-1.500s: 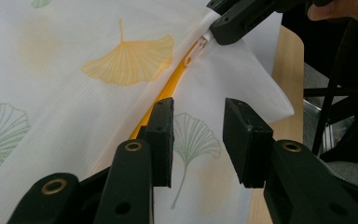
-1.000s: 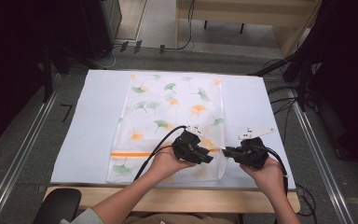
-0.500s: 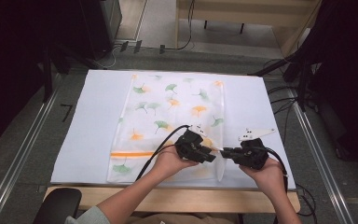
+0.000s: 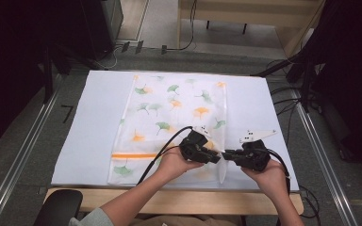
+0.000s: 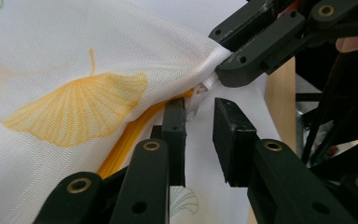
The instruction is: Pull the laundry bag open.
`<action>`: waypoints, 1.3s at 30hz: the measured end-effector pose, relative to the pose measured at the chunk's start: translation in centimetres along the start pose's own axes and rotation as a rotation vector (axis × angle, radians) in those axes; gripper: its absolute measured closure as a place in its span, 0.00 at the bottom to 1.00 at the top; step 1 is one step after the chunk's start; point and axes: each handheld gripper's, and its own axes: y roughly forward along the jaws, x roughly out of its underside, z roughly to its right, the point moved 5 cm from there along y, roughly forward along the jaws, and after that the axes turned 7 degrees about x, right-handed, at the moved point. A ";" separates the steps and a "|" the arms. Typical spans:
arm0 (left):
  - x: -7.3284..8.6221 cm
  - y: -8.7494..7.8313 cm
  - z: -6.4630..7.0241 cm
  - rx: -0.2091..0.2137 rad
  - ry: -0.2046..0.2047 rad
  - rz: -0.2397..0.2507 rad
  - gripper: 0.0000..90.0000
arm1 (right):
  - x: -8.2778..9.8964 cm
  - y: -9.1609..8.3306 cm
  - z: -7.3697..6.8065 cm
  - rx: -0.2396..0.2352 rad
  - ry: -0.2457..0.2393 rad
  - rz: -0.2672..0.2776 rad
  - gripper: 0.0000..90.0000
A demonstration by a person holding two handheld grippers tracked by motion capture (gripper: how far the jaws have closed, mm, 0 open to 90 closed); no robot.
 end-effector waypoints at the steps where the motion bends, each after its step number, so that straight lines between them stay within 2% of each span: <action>1: 0.0 0.0 0.1 0.004 -0.005 0.005 0.84 | 0.0 0.0 0.0 0.001 0.001 -0.001 0.95; 5: -0.1 0.0 0.1 -0.004 0.005 -0.001 0.88 | 0.0 0.0 0.0 0.001 -0.001 -0.001 0.95; 9: -0.1 -0.1 0.1 0.004 -0.002 -0.010 0.91 | -0.1 0.0 -0.1 0.005 -0.016 0.003 0.95; 16: -0.1 0.0 0.2 0.002 0.001 -0.018 0.93 | -0.2 0.1 -0.2 0.017 -0.007 0.003 0.95; 19: -0.2 0.0 0.1 0.003 -0.015 -0.005 0.92 | -0.2 0.1 -0.3 0.008 -0.011 0.004 0.95; 21: -0.2 0.1 0.1 0.001 -0.011 -0.007 0.93 | -0.2 0.1 -0.4 0.002 -0.024 0.008 0.95; 31: -0.2 0.5 0.1 -0.008 0.006 -0.025 0.96 | -0.3 0.1 -0.7 -0.005 -0.027 0.008 0.95; 39: -0.2 0.3 0.0 -0.001 0.003 -0.029 1.00 | -0.3 0.1 -0.7 -0.010 -0.029 0.007 0.95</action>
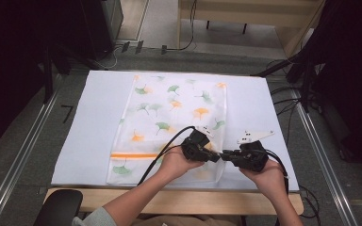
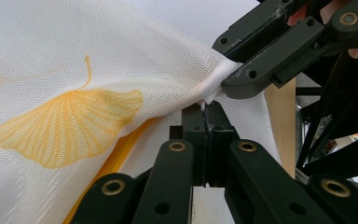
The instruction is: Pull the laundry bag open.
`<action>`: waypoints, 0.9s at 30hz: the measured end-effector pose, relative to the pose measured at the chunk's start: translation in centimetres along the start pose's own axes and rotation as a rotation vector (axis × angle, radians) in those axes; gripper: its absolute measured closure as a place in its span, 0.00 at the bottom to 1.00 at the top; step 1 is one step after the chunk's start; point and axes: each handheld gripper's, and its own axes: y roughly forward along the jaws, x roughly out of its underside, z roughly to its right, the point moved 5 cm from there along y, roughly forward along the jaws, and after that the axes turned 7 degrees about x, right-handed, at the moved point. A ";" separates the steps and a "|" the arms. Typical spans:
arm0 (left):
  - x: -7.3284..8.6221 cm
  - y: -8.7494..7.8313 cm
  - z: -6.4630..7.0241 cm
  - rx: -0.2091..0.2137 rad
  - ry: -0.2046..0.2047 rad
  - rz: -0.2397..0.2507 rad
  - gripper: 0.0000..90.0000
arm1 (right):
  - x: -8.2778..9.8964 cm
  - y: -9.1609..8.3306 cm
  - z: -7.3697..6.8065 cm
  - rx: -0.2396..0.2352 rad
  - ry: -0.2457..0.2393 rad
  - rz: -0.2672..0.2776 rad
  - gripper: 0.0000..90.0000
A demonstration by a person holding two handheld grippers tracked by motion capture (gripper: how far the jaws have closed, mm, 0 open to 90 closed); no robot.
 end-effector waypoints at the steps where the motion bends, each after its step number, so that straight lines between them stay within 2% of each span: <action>1: 0.0 0.0 0.0 0.007 0.001 0.003 1.00 | 0.0 0.0 0.0 0.001 -0.001 0.002 0.95; 10: 0.0 -0.1 0.0 0.007 -0.007 -0.012 1.00 | -0.1 0.0 -0.1 0.001 -0.004 -0.001 0.95; 16: 0.1 -0.2 -0.4 -0.021 -0.007 -0.036 1.00 | -0.1 -0.1 -0.1 0.005 -0.009 0.002 0.95; 18: 0.1 -0.3 -0.6 -0.007 -0.015 -0.030 1.00 | -0.1 -0.2 0.0 0.005 -0.004 0.005 0.95; 21: 0.2 -0.3 -0.5 -0.008 -0.011 -0.031 1.00 | -0.1 -0.2 0.0 0.004 -0.006 0.007 0.95; 25: 0.4 -0.6 -1.0 -0.034 -0.021 -0.050 1.00 | -0.1 -0.3 0.0 0.007 -0.006 0.008 0.95; 27: 0.6 -0.9 -1.4 -0.039 -0.030 -0.040 1.00 | -0.1 -0.4 0.2 0.009 -0.012 0.014 0.95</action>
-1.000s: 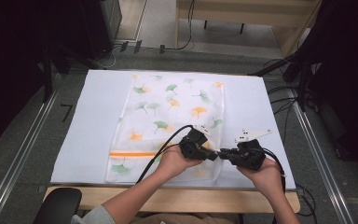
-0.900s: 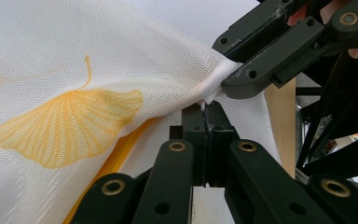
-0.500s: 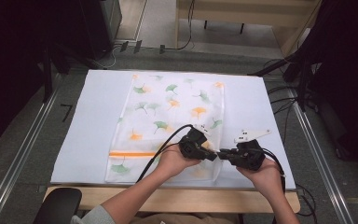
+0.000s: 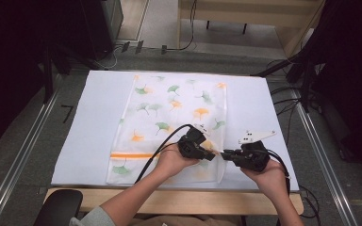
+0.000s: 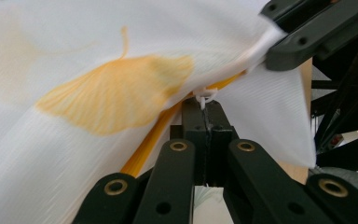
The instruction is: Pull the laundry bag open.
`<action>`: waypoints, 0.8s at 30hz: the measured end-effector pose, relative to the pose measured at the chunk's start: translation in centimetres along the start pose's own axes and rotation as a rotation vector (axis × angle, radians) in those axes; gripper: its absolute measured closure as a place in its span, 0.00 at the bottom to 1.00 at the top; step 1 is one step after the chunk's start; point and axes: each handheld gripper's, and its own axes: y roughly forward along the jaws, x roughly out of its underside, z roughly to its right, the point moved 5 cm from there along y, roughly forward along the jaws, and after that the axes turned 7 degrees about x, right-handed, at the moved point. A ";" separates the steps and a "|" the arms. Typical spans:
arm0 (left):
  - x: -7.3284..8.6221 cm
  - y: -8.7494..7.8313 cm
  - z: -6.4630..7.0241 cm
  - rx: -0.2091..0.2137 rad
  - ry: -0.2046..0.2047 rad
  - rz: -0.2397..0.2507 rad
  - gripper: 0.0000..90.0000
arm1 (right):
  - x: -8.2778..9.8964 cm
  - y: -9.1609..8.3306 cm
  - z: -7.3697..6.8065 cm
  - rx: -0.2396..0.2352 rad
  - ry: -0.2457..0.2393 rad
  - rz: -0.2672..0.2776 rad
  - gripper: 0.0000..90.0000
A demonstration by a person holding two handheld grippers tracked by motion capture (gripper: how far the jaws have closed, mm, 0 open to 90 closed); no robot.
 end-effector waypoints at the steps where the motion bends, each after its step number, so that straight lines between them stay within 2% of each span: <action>1: 0.1 -0.2 -0.1 0.003 0.001 -0.003 1.00 | 0.0 -0.1 0.0 0.001 0.008 0.000 0.95; 3: 0.2 -0.4 -0.2 -0.006 -0.002 0.001 1.00 | 0.0 -0.1 0.2 -0.001 0.007 0.008 0.95; 9: 0.4 -0.4 -0.2 0.002 -0.003 0.001 1.00 | 0.0 -0.1 0.2 0.002 0.011 0.007 0.95; 17: 0.4 -0.6 0.0 -0.018 0.034 0.003 1.00 | 0.1 -0.2 0.4 0.000 0.025 0.009 0.95; 21: 0.5 -0.6 0.3 -0.029 0.071 0.017 1.00 | 0.2 -0.3 0.6 -0.002 0.034 0.009 0.95; 24: 0.6 -0.7 0.3 -0.033 0.077 0.015 1.00 | 0.3 -0.2 0.7 -0.002 0.038 0.008 0.95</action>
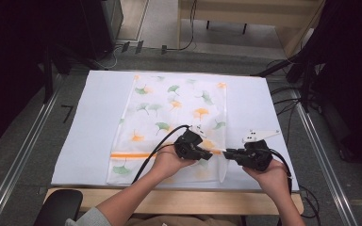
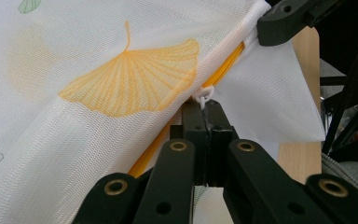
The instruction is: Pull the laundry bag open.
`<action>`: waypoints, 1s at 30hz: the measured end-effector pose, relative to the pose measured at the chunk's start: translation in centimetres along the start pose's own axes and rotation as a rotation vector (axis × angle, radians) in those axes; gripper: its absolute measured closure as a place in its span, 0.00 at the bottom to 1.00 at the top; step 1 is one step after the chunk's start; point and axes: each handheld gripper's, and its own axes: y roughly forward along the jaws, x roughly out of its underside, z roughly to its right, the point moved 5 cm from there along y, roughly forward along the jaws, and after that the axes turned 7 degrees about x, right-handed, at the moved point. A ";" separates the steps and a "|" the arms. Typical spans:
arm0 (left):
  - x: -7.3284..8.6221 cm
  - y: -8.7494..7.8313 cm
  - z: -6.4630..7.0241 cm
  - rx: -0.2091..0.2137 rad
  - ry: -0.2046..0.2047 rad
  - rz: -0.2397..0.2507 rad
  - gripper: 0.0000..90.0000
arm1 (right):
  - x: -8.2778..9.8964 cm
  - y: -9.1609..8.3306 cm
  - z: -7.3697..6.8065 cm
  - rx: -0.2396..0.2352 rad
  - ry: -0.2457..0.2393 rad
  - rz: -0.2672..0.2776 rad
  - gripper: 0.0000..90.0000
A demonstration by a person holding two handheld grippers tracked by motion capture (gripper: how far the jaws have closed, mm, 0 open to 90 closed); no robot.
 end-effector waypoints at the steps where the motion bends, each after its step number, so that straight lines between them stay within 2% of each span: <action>1: 0.0 0.0 0.0 -0.001 0.001 0.002 1.00 | 0.0 0.0 0.0 0.000 0.000 0.000 0.95; 5: 0.2 0.0 0.0 -0.015 0.022 -0.011 1.00 | 0.0 0.1 -0.1 -0.002 -0.002 -0.007 0.95; 10: 0.6 -0.3 -0.5 -0.005 -0.016 -0.001 1.00 | 0.1 0.0 0.0 0.001 0.001 -0.005 0.95; 14: 0.9 -0.5 -0.8 -0.006 -0.018 -0.015 1.00 | 0.1 0.0 0.1 0.005 -0.001 -0.005 0.95; 19: 1.5 -1.1 -1.4 -0.009 -0.051 -0.028 1.00 | 0.2 0.0 0.2 0.009 0.000 -0.005 0.95; 25: 2.0 -1.9 -1.5 0.001 -0.030 -0.041 1.00 | 0.2 -0.1 0.2 0.007 0.003 -0.003 0.95; 30: 2.2 -1.7 -2.0 0.033 -0.056 -0.018 1.00 | 0.1 0.1 0.2 0.008 0.002 -0.006 0.95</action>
